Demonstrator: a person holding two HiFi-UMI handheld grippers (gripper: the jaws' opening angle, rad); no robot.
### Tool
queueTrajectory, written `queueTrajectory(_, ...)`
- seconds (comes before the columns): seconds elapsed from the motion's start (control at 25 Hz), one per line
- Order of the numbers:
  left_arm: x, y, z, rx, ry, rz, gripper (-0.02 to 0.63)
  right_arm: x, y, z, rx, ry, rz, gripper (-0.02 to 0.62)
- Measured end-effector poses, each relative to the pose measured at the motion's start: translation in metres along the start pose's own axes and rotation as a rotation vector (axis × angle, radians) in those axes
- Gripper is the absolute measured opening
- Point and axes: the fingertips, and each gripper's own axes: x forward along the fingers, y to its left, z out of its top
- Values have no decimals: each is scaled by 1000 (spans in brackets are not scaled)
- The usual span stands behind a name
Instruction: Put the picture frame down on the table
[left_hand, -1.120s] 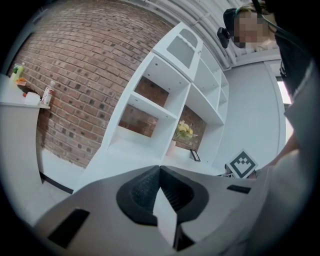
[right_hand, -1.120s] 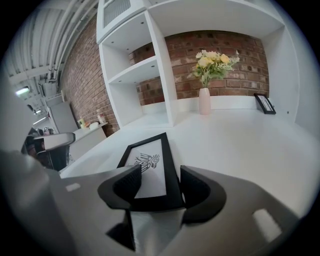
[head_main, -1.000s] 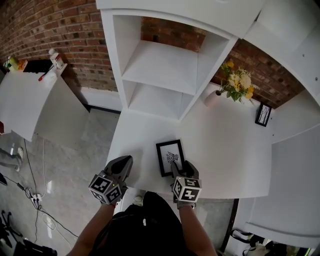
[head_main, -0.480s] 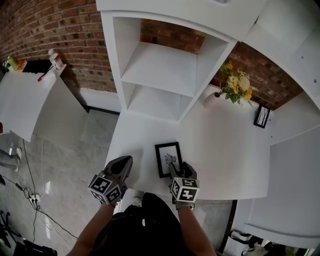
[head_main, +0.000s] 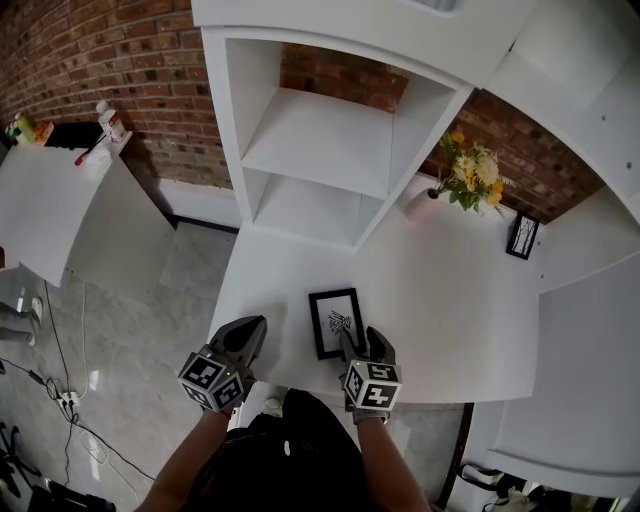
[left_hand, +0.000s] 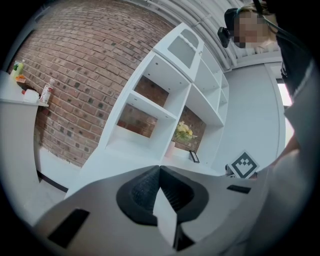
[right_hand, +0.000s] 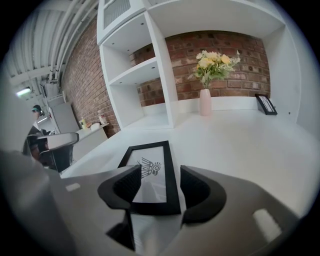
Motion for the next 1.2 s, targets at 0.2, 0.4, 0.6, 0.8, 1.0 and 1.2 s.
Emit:
queueTrajectory(0.2,4,-5,0,1,3,-17,-9,-7,-4,7,-5,-42,-1,233)
queueTrajectory(0.4,8,-10,1,10,5,-33,-9,-19,-4,16,-19,-100,3,121)
queueTrajectory(0.6,10,-17,5,21,2,-52,-9,-33,-2,28,-29,-166,11,5)
queueTrajectory(0.8,10,-22,10,38,-1,-65,-9,-49,8,43,-59,-237,59,3)
queueTrajectory(1.0,10,-27,15,49,-11,-74,-9,-62,9,53,-63,-282,66,3)
queueTrajectory(1.2,11,-34,26,67,-33,-86,-9,-80,7,67,-76,-353,58,3)
